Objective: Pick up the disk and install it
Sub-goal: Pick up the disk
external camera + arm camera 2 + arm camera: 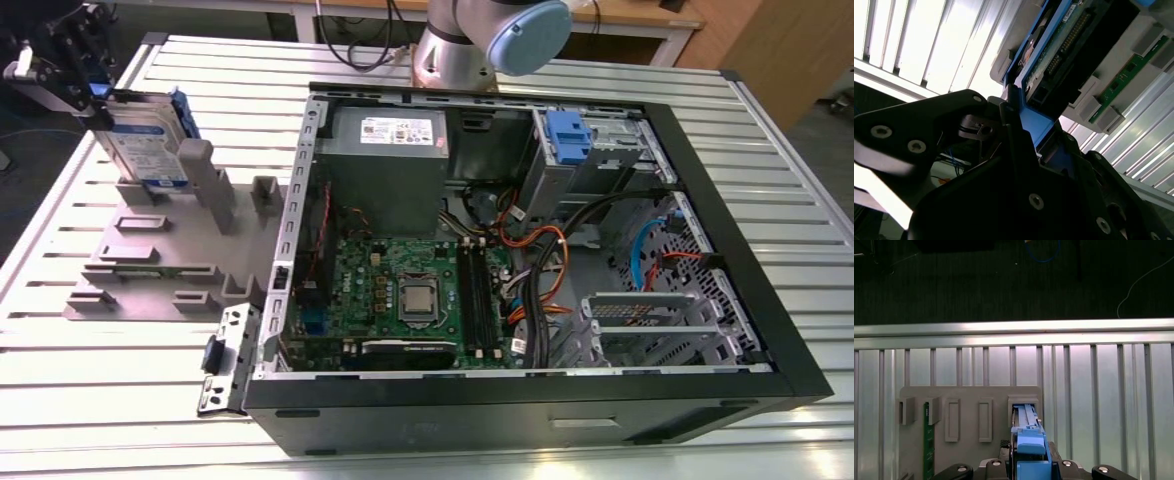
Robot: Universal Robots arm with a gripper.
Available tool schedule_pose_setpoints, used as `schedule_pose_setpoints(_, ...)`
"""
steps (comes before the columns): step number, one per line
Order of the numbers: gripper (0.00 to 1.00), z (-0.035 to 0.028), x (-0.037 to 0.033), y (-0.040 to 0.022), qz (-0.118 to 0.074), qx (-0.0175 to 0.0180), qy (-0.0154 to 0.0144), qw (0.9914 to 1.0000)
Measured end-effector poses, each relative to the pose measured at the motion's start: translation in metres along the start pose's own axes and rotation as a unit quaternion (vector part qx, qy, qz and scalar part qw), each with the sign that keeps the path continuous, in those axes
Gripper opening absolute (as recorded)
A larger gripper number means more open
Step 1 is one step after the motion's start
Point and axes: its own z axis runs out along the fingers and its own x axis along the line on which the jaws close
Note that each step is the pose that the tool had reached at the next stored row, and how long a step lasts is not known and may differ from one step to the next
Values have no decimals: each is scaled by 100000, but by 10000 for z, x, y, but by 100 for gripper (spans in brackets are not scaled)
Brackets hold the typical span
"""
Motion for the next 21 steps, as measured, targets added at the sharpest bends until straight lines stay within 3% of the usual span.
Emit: schedule_pose_setpoints(21, 37, -67, 0, 1, 1, 0, 0, 100000)
